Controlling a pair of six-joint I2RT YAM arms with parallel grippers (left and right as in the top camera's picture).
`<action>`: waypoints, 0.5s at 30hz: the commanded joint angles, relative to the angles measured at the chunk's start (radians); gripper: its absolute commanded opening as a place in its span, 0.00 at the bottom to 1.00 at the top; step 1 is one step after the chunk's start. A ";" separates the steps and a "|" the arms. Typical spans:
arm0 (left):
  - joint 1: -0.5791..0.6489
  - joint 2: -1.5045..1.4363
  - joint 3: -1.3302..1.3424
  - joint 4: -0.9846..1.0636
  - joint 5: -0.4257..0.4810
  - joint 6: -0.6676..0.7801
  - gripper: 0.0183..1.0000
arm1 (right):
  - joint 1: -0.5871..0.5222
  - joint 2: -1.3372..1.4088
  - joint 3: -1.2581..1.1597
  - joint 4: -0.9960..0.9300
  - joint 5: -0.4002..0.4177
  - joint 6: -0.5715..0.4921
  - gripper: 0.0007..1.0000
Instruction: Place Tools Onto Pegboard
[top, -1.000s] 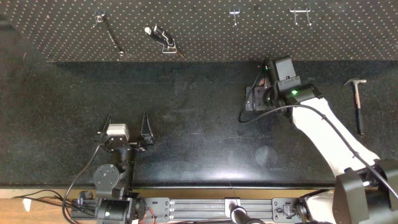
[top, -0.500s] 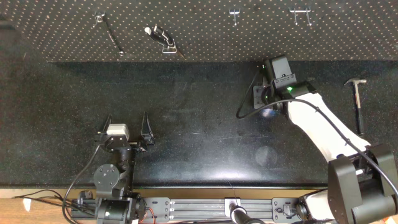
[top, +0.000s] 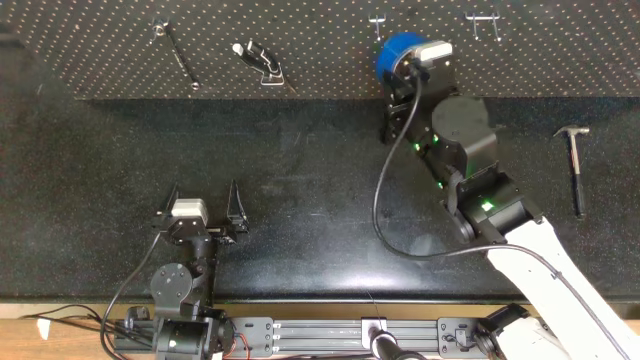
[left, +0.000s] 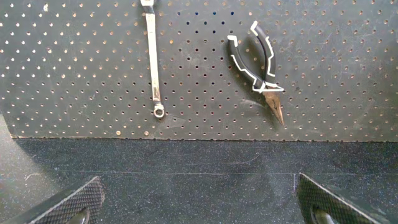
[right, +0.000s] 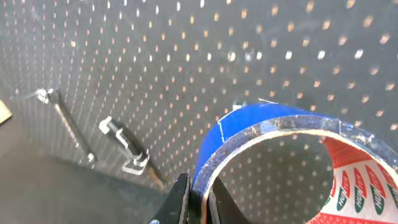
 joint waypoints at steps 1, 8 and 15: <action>-0.004 -0.008 -0.002 -0.006 0.002 0.016 1.00 | 0.027 0.057 0.013 0.107 0.084 -0.068 0.07; -0.004 -0.008 -0.002 -0.006 0.002 0.016 1.00 | 0.087 0.276 0.013 0.340 0.171 -0.105 0.07; -0.004 -0.008 -0.002 -0.006 0.002 0.016 1.00 | 0.087 0.389 0.013 0.458 0.185 -0.105 0.13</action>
